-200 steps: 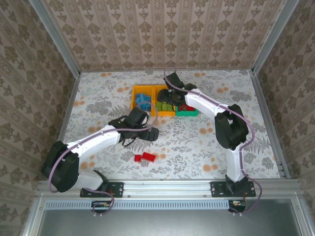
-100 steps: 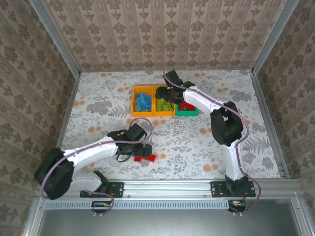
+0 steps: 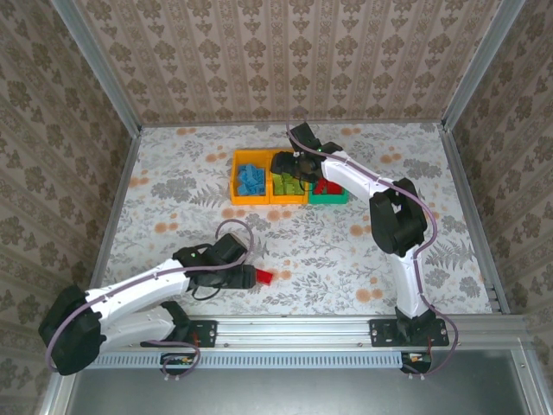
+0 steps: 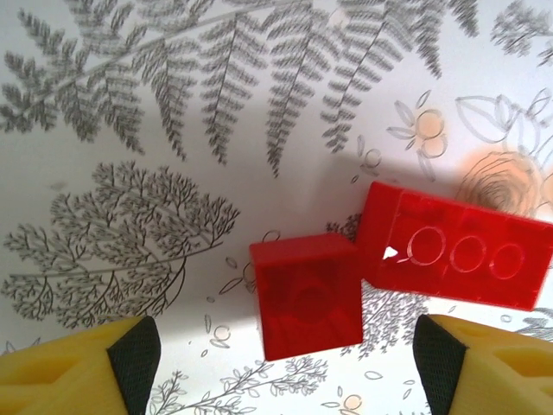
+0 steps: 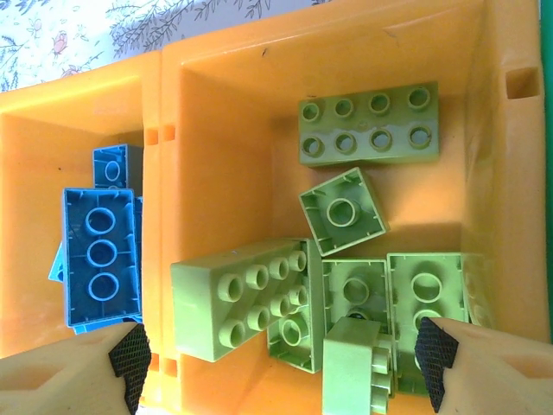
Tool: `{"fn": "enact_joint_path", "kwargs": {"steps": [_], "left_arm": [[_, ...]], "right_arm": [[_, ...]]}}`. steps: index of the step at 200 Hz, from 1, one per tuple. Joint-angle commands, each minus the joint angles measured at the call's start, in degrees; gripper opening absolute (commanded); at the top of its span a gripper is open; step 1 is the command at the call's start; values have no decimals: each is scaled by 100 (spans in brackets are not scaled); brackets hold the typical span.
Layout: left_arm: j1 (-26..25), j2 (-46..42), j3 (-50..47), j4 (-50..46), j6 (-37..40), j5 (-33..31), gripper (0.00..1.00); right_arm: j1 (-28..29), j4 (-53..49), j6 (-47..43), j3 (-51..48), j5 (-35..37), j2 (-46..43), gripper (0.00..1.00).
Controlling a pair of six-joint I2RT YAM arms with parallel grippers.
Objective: Sort the legos into containers by color
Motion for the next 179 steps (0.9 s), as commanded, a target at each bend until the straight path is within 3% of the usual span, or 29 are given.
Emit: {"fn": "enact_joint_path", "kwargs": {"steps": [1, 110, 179], "left_arm": [[-54, -42, -106, -124, -109, -23, 78], [-75, 899, 180, 323, 209, -18, 73], [-66, 1285, 317, 559, 336, -17, 58]], "right_arm": [[-31, -97, -57, -188, -154, -45, 84], [-36, -56, -98, -314, -189, -314, 85], [-36, 91, -143, -774, -157, -792, 86]]}}
